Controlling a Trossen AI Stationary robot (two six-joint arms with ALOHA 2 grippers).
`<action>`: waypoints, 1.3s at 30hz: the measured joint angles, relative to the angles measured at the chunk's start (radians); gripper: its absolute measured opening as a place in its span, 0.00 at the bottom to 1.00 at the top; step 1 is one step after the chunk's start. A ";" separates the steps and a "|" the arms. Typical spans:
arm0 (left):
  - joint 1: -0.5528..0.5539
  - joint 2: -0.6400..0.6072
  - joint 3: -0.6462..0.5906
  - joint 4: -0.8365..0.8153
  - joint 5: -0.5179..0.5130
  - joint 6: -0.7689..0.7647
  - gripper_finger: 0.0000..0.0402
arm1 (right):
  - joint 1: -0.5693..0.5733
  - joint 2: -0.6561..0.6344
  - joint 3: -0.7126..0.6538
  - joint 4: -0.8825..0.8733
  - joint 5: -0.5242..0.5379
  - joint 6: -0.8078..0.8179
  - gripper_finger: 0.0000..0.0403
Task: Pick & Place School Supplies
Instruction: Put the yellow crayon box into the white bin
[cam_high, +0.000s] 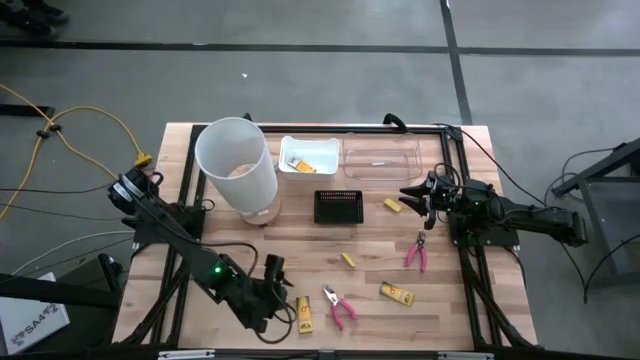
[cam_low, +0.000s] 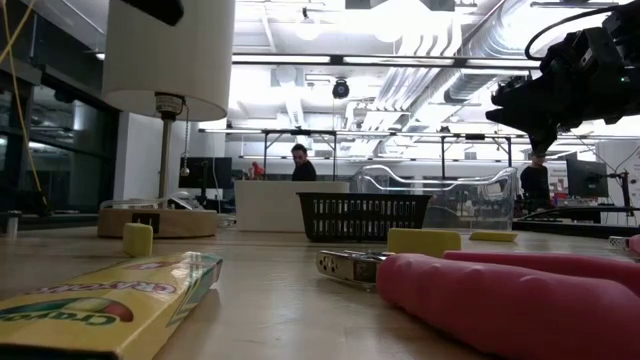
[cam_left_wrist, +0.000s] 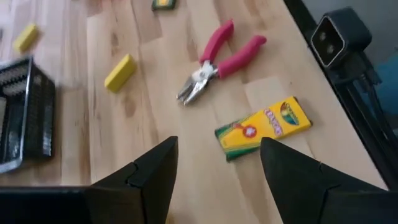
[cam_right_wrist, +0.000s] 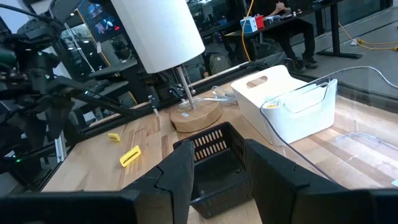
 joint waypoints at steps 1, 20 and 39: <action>0.001 0.007 0.000 0.003 0.000 0.012 0.55 | 0.000 0.000 0.000 0.000 0.000 0.000 0.33; 0.053 0.091 0.000 0.047 0.216 0.284 0.55 | 0.000 0.000 0.000 0.000 0.000 0.000 0.33; 0.111 0.147 0.000 0.138 0.333 0.502 0.55 | 0.000 0.000 0.000 0.002 0.000 0.000 0.33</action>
